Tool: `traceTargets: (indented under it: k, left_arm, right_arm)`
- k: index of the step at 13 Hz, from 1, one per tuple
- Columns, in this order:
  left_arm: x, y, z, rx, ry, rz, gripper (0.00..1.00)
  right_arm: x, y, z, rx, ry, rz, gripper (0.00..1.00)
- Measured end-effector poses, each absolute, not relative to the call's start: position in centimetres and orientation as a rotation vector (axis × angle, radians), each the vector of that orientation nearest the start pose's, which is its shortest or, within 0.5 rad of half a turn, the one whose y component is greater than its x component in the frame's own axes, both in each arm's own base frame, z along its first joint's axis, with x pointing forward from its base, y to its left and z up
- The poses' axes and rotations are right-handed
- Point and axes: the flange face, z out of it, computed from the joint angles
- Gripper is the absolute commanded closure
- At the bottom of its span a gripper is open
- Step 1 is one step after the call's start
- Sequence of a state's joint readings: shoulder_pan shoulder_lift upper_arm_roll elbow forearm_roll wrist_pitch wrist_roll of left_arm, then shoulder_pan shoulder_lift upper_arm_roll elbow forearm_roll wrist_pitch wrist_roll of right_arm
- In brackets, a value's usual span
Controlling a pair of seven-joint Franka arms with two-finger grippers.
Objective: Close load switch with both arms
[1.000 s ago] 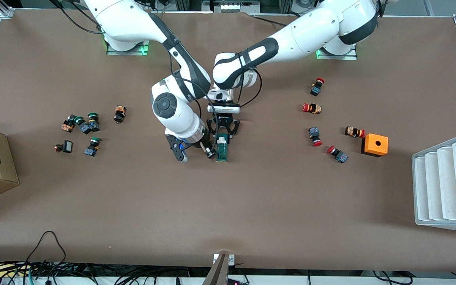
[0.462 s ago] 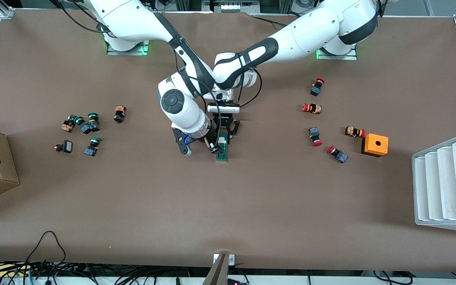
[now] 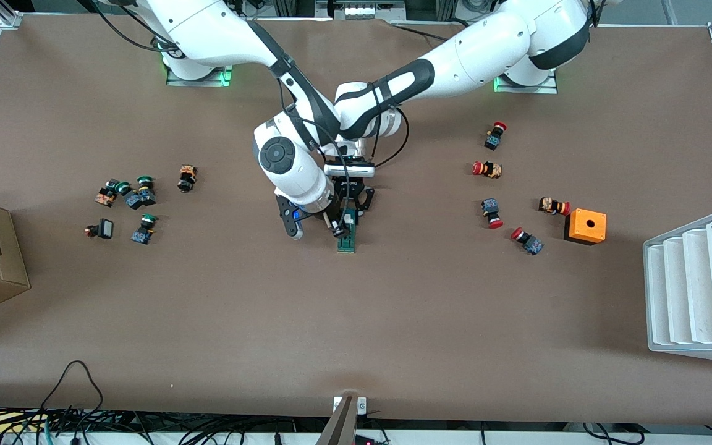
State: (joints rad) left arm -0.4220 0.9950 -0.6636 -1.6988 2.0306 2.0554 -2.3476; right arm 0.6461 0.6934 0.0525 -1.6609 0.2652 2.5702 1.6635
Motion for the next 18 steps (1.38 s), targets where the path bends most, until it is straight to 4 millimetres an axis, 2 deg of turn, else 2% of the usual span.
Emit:
traceTargets:
  k: [18]
  left_arm:
    - [38.7,-53.9,10.3,-2.835,-0.075,-1.488,0.60]
  right_arm:
    - [53.2,45.9,21.7,-2.344,1.687,0.175,0.45]
